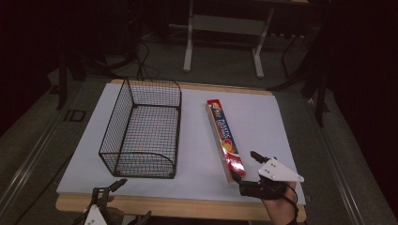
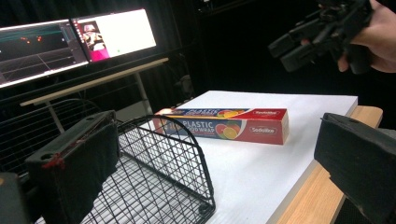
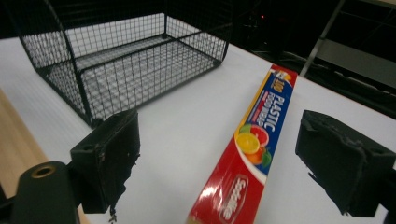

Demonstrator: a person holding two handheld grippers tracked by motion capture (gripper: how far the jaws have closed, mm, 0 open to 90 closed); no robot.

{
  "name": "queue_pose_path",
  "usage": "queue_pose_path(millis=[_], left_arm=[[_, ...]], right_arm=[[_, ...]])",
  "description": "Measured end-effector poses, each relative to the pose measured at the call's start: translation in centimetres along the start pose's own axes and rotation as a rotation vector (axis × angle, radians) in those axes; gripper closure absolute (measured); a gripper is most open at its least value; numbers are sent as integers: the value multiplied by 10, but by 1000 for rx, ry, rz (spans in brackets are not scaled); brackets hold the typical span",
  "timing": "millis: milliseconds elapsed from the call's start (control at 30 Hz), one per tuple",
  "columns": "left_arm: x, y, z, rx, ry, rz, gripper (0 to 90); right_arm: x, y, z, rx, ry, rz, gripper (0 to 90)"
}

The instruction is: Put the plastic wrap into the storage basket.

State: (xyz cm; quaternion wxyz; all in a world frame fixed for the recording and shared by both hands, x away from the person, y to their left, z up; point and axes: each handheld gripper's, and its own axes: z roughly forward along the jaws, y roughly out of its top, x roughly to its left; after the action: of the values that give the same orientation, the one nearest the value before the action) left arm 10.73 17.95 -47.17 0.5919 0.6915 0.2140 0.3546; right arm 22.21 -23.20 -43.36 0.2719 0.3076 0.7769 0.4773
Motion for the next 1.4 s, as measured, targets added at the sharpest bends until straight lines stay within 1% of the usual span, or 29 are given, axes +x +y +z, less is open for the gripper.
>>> queue_pose_path(millis=[67,133,200,267,300,333,400,567,633,733,800,900,967,1033,1133,1233,1300,1367,1400], left_arm=[[0,0,0,1,-2,-2,7],[0,0,0,2,1,-1,7],[0,0,0,2,0,-3,7],[0,0,0,3,0,-2,7],[0,0,0,3,1,-2,7],[0,0,0,2,0,-1,7],[0,0,0,5,0,-3,7],[0,0,0,2,-1,0,7],[0,0,0,2,-1,-1,7],[0,0,0,5,-1,0,7],[0,0,0,2,-3,-2,7],[0,0,0,0,-2,-5,7],[0,0,0,-1,-2,-8,7],[0,0,0,0,-3,-5,7],[0,0,0,1,-5,-5,7],[1,0,0,-5,-8,-16,7],[1,0,-1,-6,-8,-18,7],[1,0,-1,-5,-10,-16,7],[1,0,-1,-5,-11,-15,7]], right_arm=[[-1,2,2,-4,-2,-3,137],[-3,9,10,7,-6,-13,137],[-6,13,17,18,7,-3,140],[-10,17,23,30,27,25,139],[-11,18,27,31,24,26,135],[-11,19,29,35,9,17,134],[-12,21,35,57,5,24,116],[-18,24,50,73,-3,28,113],[-21,24,56,94,-29,26,113],[-26,26,65,127,-34,59,112],[-29,27,71,135,-33,79,110],[-34,31,79,150,-42,85,99],[-36,33,84,154,-77,96,99],[-38,35,88,153,-70,101,98],[-41,38,97,185,-74,112,98],[-44,39,106,224,-73,130,99],[-46,39,112,254,-82,140,99],[-48,39,118,287,-94,139,99],[-49,39,121,304,-87,146,104]])
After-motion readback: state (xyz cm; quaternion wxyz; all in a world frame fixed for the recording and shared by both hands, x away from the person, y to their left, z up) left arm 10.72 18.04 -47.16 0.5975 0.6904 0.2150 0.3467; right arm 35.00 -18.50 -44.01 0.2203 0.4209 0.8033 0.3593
